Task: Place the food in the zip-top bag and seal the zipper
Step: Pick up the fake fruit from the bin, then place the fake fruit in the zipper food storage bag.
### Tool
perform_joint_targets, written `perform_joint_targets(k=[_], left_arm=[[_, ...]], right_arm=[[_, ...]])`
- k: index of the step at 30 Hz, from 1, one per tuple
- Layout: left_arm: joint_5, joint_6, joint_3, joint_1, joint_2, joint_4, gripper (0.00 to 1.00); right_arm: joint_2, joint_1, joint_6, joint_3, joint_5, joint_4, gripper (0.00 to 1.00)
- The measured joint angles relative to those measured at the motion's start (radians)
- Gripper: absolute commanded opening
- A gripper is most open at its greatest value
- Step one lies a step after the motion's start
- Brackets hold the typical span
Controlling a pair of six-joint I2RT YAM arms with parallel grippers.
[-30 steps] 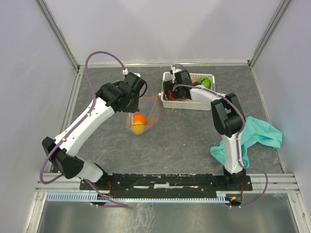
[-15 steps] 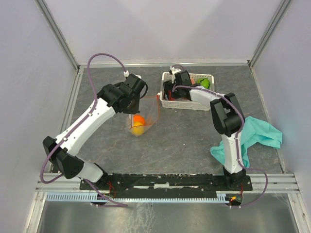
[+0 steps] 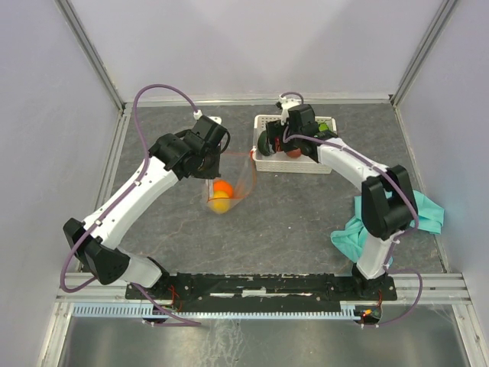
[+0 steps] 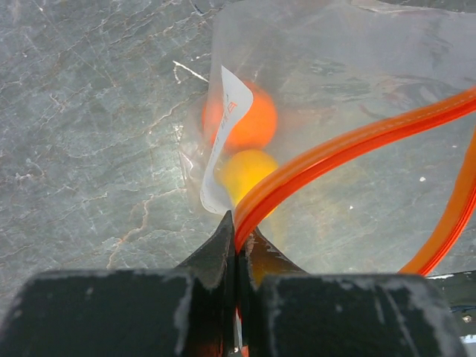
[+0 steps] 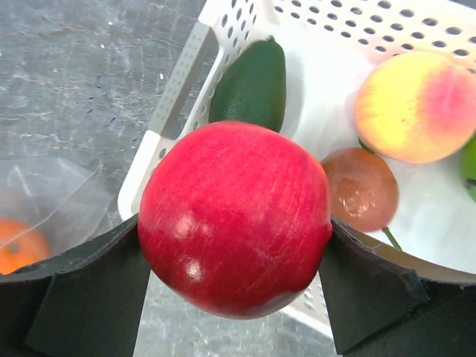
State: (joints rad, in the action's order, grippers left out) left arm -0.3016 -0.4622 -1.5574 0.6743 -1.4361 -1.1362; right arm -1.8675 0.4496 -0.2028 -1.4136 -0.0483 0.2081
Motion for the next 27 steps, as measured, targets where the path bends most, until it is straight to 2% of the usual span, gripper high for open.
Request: perform_joint_targets(k=[8, 16, 21, 27], left_arm=[[0.047, 0.001, 0.010, 0.000, 0.008, 0.024, 0.03], [0.080, 0.006, 0.010, 0.000, 0.014, 0.043, 0.03], [0.103, 0.007, 0.011, 0.000, 0.014, 0.050, 0.03], [0.142, 0.007, 0.034, 0.000, 0.020, 0.079, 0.03]], right_arm=[[0.244, 0.034, 0.007, 0.045, 0.023, 0.125, 0.71], [0.493, 0.190, 0.017, 0.047, 0.064, 0.264, 0.71], [0.563, 0.296, -0.008, 0.047, 0.067, 0.306, 0.72], [0.569, 0.380, -0.069, 0.051, 0.011, 0.288, 0.72]])
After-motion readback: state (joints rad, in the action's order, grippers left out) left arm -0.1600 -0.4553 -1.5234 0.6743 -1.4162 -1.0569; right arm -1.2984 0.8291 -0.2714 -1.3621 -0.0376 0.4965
